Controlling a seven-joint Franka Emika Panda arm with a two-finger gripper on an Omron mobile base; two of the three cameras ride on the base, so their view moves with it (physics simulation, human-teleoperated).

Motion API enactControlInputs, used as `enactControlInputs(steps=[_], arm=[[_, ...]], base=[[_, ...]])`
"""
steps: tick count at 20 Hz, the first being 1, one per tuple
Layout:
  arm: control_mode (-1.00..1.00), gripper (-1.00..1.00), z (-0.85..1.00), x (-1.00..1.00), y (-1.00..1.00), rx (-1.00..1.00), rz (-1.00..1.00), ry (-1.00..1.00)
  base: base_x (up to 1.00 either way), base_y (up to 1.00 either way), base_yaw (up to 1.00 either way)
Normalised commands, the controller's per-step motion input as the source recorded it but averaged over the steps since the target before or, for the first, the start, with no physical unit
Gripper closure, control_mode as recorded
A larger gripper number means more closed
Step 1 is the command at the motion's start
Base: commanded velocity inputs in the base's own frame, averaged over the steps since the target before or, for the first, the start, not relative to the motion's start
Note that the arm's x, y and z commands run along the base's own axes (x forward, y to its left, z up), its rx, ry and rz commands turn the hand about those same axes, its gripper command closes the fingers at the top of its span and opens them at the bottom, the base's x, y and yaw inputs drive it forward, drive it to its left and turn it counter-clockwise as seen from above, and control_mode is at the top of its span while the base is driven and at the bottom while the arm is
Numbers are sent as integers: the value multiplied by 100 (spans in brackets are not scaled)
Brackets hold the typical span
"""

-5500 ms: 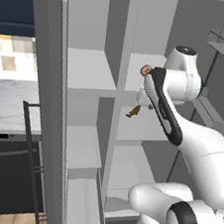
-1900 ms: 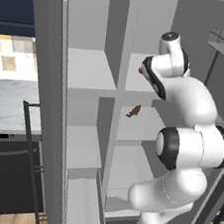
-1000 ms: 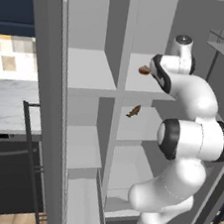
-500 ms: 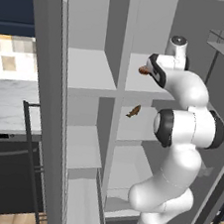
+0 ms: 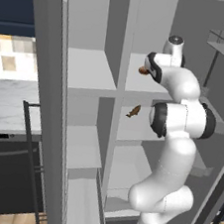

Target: Take the mushroom and orange from the fridge shelf and place them in the freezer drawer to begin freezing them.

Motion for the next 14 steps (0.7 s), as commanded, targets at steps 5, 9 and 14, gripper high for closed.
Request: enactControlInputs(steps=[5,9,14], arm=[[-100,-100,-7,26,-20,1,1,1],[-100,-100,-23,12,-18,0,2,0],[-100,100,-35,5,-3,0,2,0]], base=[[0,0,0],[0,0,0],[0,0,0]])
